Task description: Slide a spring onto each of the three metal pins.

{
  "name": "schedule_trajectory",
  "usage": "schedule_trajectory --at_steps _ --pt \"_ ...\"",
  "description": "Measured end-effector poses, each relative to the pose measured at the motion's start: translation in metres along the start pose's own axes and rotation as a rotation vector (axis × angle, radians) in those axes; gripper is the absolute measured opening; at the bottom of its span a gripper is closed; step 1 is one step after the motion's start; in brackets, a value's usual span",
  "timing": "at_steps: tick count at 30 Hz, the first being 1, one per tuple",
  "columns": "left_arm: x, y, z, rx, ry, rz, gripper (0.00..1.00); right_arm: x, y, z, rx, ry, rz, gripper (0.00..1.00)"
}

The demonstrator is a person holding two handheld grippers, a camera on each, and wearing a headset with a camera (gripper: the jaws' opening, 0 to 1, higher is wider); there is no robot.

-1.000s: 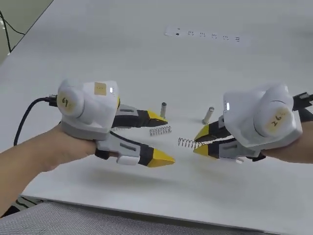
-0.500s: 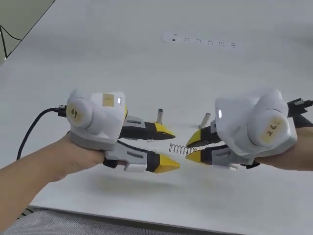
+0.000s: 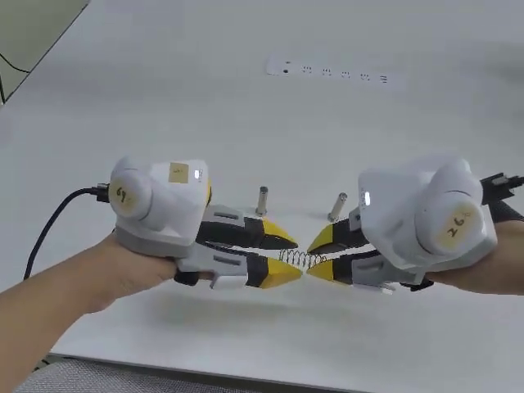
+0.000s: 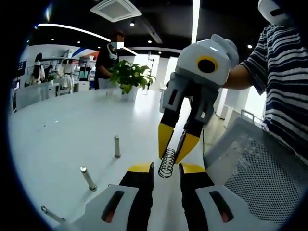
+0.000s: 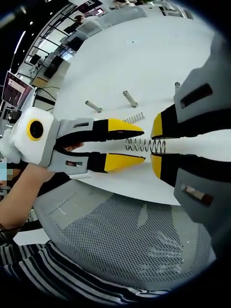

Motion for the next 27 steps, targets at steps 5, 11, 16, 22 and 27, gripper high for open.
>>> schedule_trajectory --at_steps 5,11,16,22,27 --pt "0.0023 -0.0009 -0.0020 -0.006 -0.014 -0.005 0.14 0.0003 -0.0003 0.0011 -0.002 -0.004 -0.002 0.13" --pt "0.0005 -0.0016 -0.0025 -0.007 -0.008 -0.006 0.13 -0.0001 0.0013 0.0010 0.001 -0.007 -0.003 0.13" --pt "0.0002 -0.0028 -0.0022 -0.001 -0.013 -0.017 0.10 0.0007 0.0020 0.0008 0.006 -0.010 0.001 0.13" --pt "0.0003 -0.0024 -0.0017 0.002 -0.019 -0.011 0.10 0.0007 0.0008 0.0023 0.005 -0.022 -0.008 0.13" --pt "0.0006 -0.0030 -0.0019 -0.007 -0.021 -0.003 0.09 -0.0002 0.0010 0.0029 0.006 -0.031 -0.014 0.13"
Point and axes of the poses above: the centre of the closed fingertips' face, and the gripper's own axes: z roughly backward along the fingers, y roughly to its left, x roughly out of its top, the point moved 8 cm from there along z, roughly backward along the fingers, and after that the axes turned 5 degrees about -z, right-handed, at the moved point
